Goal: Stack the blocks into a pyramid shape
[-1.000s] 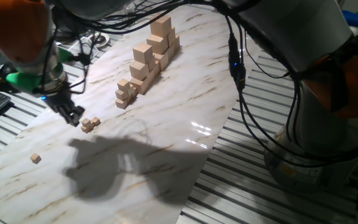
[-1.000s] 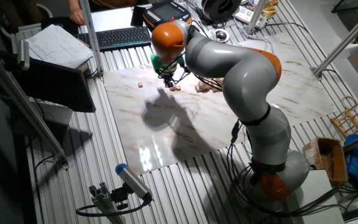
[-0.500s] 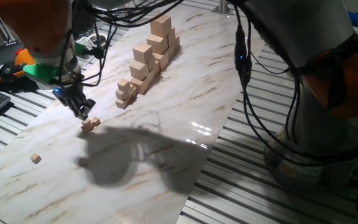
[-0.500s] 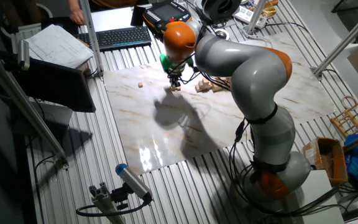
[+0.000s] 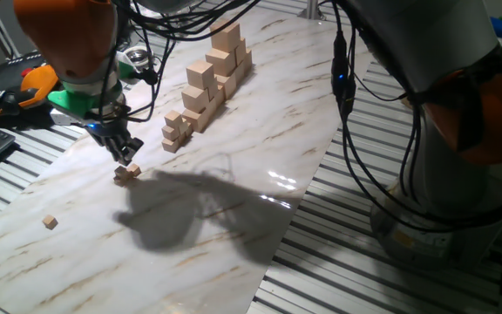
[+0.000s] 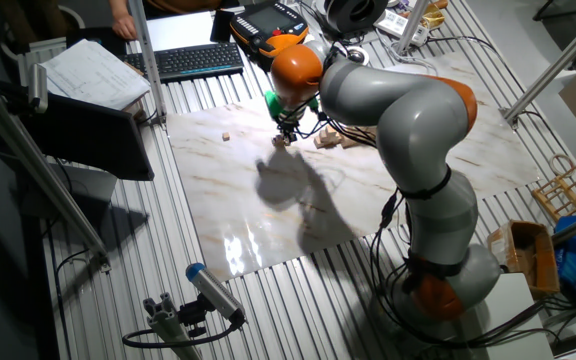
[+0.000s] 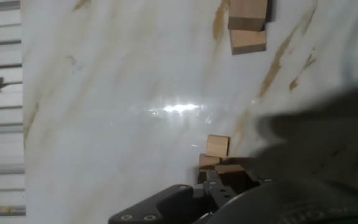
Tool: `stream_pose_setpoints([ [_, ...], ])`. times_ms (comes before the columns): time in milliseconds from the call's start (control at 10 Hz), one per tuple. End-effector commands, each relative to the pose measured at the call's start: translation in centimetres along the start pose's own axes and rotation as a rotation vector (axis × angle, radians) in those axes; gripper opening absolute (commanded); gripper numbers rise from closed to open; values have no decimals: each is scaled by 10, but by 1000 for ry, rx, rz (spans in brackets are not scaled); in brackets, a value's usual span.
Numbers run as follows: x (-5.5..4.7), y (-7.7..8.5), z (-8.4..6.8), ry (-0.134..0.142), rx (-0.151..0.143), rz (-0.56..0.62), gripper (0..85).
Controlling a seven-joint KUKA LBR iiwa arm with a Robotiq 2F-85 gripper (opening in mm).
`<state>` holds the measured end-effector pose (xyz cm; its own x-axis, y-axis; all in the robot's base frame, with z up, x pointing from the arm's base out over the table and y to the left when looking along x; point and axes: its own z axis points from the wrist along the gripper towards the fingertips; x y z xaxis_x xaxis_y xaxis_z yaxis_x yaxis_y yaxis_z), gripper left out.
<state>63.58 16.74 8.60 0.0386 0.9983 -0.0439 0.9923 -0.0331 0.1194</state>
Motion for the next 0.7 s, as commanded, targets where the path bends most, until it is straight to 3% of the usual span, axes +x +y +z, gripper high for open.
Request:
stream_pose_setpoints([
  [0, -3, 0, 3, 4, 0, -5, 0],
  [300, -8, 3, 11, 23, -3, 5, 0],
  [600, -9, 7, 16, 19, -15, 12, 0],
])
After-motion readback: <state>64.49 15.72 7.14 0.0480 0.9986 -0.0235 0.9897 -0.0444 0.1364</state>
